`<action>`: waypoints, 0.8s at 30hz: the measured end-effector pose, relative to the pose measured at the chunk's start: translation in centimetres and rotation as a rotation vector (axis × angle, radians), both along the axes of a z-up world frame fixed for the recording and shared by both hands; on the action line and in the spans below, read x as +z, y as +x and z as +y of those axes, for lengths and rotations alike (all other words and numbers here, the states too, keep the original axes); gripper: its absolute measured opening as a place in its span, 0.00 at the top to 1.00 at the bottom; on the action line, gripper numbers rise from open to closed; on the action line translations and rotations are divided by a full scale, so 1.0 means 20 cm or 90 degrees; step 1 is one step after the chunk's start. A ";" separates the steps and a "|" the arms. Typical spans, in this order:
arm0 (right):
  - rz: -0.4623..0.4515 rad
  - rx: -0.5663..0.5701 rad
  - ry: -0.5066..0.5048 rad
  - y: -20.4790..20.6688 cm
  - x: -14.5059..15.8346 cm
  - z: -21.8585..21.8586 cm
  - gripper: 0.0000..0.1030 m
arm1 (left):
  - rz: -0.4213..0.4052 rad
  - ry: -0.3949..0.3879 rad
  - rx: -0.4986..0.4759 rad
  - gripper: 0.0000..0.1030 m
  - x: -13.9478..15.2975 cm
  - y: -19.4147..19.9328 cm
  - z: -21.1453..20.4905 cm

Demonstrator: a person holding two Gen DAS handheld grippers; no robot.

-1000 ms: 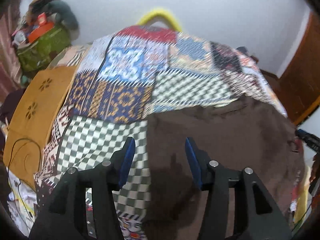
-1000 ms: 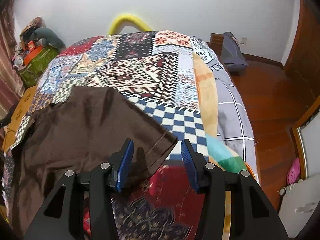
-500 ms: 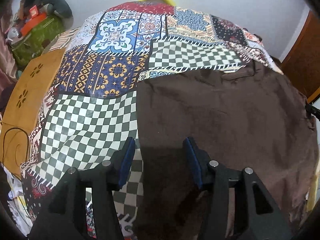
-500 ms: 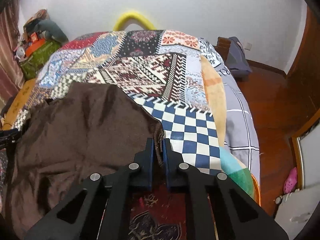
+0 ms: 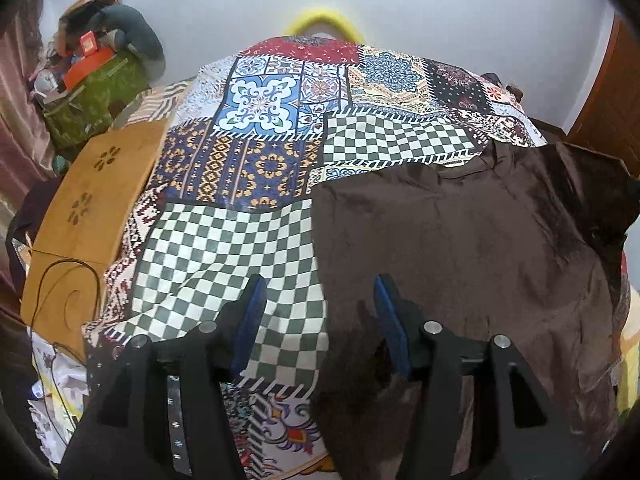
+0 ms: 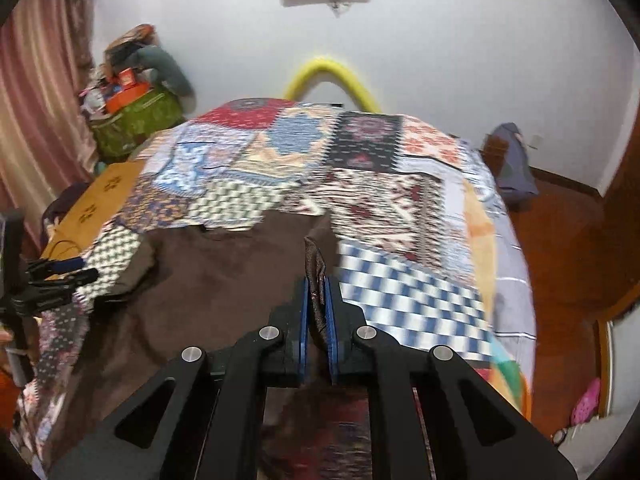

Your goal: Fold small clothes

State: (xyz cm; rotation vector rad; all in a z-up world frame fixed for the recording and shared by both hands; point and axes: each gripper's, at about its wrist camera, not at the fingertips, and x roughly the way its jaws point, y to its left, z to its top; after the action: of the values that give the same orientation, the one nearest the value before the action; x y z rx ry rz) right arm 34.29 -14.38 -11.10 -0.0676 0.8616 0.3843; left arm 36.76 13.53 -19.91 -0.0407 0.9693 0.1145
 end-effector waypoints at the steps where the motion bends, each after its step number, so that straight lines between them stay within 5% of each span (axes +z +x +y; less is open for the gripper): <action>1: 0.005 0.009 0.005 0.00 -0.01 0.04 0.93 | -0.001 0.005 -0.001 0.45 0.00 -0.01 0.00; 12: 0.090 0.077 0.019 0.04 -0.26 0.41 0.89 | 0.020 0.003 -0.003 0.44 -0.12 -0.04 0.07; 18: 0.071 0.081 0.029 0.01 -0.16 0.39 0.67 | 0.013 0.001 0.002 0.44 -0.10 -0.06 0.08; 24: 0.023 0.050 -0.013 0.01 -0.07 0.24 0.65 | 0.005 -0.023 0.021 0.44 -0.09 -0.03 0.11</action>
State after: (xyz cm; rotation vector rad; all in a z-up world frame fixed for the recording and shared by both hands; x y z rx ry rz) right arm 34.54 -9.52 -12.40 -0.1144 0.9003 0.4504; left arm 36.16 15.68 -21.64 -0.0901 0.9792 0.1277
